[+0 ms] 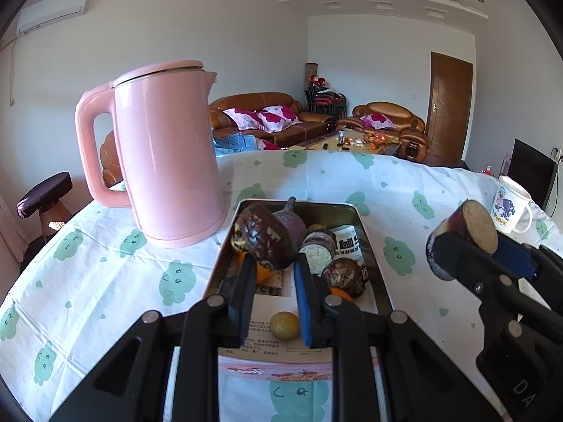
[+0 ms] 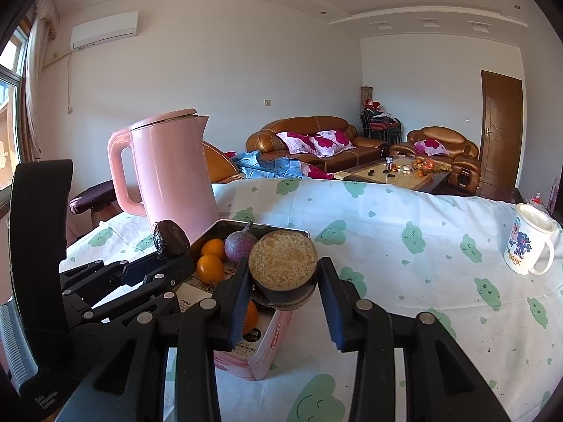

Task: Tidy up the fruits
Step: 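Lower the brown fruit into the tin box with the left while the right brings the jar over it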

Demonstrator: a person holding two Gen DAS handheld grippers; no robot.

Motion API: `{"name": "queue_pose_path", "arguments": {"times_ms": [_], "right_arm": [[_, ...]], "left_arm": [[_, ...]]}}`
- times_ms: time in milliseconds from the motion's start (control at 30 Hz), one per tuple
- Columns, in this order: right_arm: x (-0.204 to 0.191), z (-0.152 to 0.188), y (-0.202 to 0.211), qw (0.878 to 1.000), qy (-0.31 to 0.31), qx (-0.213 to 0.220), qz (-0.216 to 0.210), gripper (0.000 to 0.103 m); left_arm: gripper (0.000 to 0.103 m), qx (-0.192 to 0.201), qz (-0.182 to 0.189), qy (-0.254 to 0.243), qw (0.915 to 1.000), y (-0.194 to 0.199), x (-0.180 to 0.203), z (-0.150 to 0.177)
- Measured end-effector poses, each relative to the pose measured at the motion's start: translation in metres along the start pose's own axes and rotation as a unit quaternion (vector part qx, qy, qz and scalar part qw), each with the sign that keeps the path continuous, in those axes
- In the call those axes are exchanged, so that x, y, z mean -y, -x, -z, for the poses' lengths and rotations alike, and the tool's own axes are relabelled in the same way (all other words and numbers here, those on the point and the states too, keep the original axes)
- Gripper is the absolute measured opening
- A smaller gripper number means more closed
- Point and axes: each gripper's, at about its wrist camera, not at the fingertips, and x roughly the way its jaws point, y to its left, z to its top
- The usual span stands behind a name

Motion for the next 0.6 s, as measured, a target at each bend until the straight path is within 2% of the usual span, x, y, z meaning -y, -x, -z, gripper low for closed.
{"name": "queue_pose_path", "arguments": {"times_ms": [433,600], "right_arm": [[-0.008,-0.014,-0.015,1.000,0.011,0.006,-0.003,0.040],[-0.004,-0.016,-0.025,1.000,0.004,0.004,0.003,0.040]], "left_arm": [[0.022,-0.008,-0.014,-0.019,0.9997,-0.019,-0.010,-0.012],[0.022,-0.016,-0.009,-0.030,0.9994,-0.032,-0.010,-0.015]]}}
